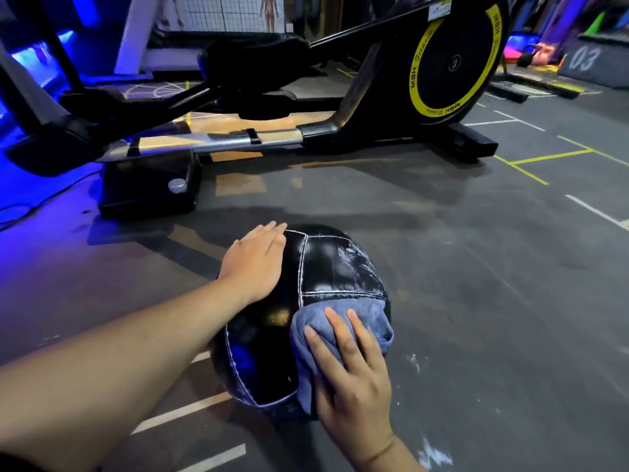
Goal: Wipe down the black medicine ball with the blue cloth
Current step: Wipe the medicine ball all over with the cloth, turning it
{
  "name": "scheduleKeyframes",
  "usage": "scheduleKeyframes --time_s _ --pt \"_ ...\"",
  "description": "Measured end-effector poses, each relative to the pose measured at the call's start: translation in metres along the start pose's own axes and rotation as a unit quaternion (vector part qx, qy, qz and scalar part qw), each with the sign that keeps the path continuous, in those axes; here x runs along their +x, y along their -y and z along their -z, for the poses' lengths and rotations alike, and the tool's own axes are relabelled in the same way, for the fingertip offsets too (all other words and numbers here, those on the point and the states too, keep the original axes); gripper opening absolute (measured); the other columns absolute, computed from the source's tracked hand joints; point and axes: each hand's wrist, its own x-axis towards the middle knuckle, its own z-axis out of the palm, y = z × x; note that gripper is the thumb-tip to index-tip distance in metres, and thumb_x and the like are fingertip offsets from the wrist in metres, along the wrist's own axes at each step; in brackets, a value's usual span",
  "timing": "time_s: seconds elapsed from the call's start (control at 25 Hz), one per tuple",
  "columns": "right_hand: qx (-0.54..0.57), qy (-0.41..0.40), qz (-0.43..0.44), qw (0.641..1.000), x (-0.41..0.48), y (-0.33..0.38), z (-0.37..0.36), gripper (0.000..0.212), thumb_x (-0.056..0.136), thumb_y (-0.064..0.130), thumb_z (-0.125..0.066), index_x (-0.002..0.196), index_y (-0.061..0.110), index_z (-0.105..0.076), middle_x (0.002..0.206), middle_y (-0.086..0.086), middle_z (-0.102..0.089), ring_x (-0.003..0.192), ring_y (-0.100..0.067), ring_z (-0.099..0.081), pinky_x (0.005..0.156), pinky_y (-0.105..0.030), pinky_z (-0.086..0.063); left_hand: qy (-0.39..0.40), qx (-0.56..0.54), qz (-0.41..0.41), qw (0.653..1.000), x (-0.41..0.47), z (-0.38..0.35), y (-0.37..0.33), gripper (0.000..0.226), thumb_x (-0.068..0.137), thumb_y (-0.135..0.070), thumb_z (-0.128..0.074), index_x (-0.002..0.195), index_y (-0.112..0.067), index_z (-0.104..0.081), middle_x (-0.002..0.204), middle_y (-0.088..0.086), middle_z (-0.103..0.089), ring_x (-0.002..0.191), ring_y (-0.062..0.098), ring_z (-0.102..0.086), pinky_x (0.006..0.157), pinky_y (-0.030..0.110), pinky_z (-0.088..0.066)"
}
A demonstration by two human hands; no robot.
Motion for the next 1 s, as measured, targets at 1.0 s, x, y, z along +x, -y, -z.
scheduleKeyframes --time_s 1.0 --pt "-0.056 0.240 -0.258 0.934 0.169 -0.006 -0.029 0.054 0.088 0.038 -0.055 0.137 0.022 -0.039 0.127 -0.002 -0.061 0.119 -0.027 -0.055 0.096 -0.044 -0.046 0.043 -0.100 -0.007 0.994 -0.042 0.006 -0.025 0.064 0.095 -0.061 -0.017 0.153 -0.035 -0.010 0.152 -0.024 0.001 0.136 -0.011 0.011 0.119 0.029 0.012"
